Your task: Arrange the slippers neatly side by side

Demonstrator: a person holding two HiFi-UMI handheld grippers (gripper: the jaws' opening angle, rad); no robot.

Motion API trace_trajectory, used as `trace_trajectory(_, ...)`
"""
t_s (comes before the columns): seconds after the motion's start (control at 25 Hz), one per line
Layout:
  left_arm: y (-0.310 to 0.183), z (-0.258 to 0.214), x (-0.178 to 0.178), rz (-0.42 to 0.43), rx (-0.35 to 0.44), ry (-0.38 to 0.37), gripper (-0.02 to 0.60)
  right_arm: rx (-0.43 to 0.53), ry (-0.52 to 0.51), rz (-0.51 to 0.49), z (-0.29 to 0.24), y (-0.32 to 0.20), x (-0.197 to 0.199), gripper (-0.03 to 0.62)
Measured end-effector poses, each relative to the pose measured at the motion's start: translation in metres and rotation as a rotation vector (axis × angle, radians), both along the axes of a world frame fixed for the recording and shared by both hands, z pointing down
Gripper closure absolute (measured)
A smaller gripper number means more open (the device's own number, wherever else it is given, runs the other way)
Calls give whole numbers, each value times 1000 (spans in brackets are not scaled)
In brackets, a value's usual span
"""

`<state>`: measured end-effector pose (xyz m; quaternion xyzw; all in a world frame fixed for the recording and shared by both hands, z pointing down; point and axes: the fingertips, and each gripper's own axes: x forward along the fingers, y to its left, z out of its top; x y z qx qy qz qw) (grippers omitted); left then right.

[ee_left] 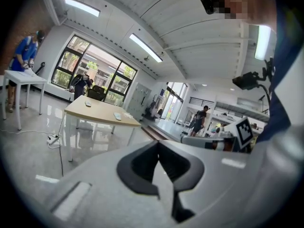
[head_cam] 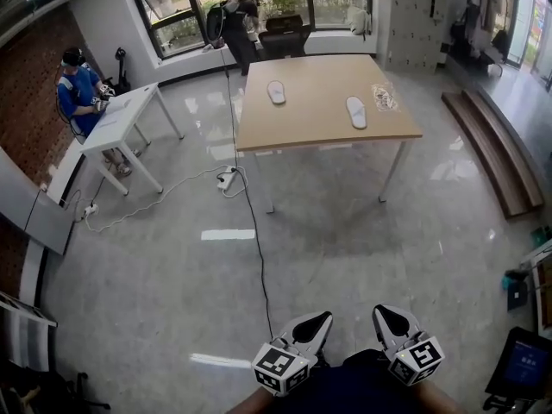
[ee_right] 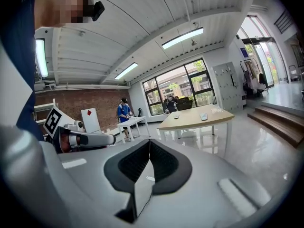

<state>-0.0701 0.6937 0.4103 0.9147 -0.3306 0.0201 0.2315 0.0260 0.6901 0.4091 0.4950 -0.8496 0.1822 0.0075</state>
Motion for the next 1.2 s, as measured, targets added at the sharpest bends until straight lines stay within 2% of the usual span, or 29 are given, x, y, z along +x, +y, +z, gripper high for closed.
trace_trajectory(0.16,-15,8,-4,6,-14,11,578,-21,22,13,2,-15,-4,582)
trace_trajectory(0.4,-45,18,6,3,-51,-1,578,-37,28,-24,9,-46,-3,582)
trace_trajectory(0.72,-82,9,8,-45,-11,-38,578,29,-21,-63,9,-87,4,583)
trace_trajectory(0.96,-144,-13,52,-86,7,-58,578,20,-28,-100,0,-148,47,582)
trace_trajectory(1.2,-174,-18,80,-108,18,-85,578,17,-34,-111,2,-184,79,583)
